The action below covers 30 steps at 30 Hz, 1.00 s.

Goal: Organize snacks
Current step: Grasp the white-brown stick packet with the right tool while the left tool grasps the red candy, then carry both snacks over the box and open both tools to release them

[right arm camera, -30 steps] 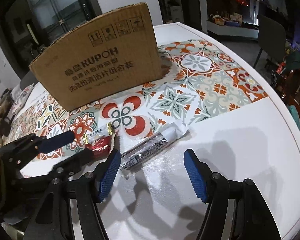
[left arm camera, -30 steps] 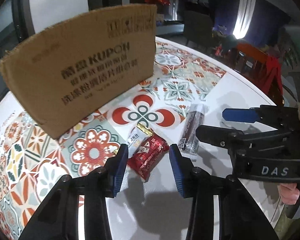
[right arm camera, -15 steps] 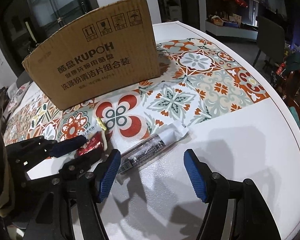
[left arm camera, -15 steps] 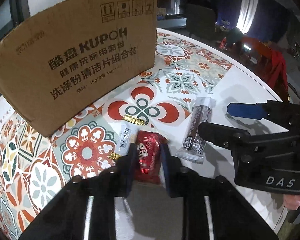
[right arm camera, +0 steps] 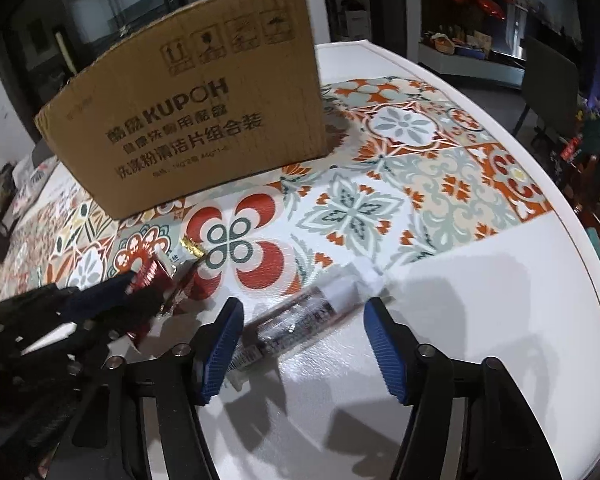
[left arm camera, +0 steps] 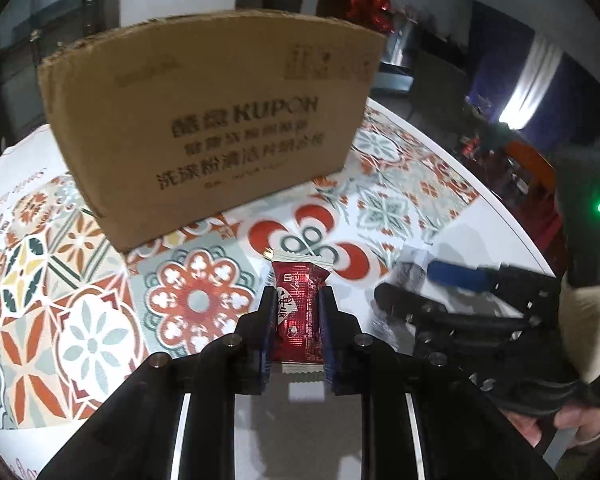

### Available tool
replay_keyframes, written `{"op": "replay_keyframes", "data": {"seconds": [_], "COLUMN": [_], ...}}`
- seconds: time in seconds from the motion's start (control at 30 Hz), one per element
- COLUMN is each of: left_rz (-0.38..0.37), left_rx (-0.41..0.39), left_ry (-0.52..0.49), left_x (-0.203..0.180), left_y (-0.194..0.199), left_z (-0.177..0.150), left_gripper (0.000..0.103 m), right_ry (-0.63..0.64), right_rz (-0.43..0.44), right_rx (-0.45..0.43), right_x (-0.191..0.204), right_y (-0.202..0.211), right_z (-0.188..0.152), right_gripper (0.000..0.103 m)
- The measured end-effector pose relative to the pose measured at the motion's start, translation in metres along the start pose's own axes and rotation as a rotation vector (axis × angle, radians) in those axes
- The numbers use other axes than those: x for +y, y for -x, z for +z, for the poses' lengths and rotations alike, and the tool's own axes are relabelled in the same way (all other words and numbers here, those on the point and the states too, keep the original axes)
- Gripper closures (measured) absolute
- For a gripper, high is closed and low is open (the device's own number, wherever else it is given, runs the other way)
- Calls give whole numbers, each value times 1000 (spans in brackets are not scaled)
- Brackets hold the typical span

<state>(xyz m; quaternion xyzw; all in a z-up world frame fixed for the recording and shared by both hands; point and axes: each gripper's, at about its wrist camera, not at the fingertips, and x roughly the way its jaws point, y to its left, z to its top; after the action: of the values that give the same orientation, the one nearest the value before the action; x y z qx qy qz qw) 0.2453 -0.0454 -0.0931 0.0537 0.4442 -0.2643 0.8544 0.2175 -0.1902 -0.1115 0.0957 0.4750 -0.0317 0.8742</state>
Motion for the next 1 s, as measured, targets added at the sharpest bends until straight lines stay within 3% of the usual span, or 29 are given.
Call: {"op": "replay_keyframes", "data": {"seconds": [0.1,0.17,0.23,0.33,1.0], "left_rz": [14,26,37,51,85], "left_rx": [10,18,27,37,-42], "left_ry": [40,67,94,123,151], "left_x": [5,8,11,13,1], "left_y": [0,-2,-3,-4,31], "left_z": [1,-1,-3,-5,2], "left_gripper": [82,82,82,82,82], "right_ry": [11,47,79,97,107], "right_rz": [1,-6,-8,-4,86], "right_rx": [10,8,3,6,-75], "right_x": [5,10,14,16,9], "right_y": [-8,-10,-12,-13,26], "right_z": [1,1,2,3,10], "right_gripper": [49,57,71,78,82]}}
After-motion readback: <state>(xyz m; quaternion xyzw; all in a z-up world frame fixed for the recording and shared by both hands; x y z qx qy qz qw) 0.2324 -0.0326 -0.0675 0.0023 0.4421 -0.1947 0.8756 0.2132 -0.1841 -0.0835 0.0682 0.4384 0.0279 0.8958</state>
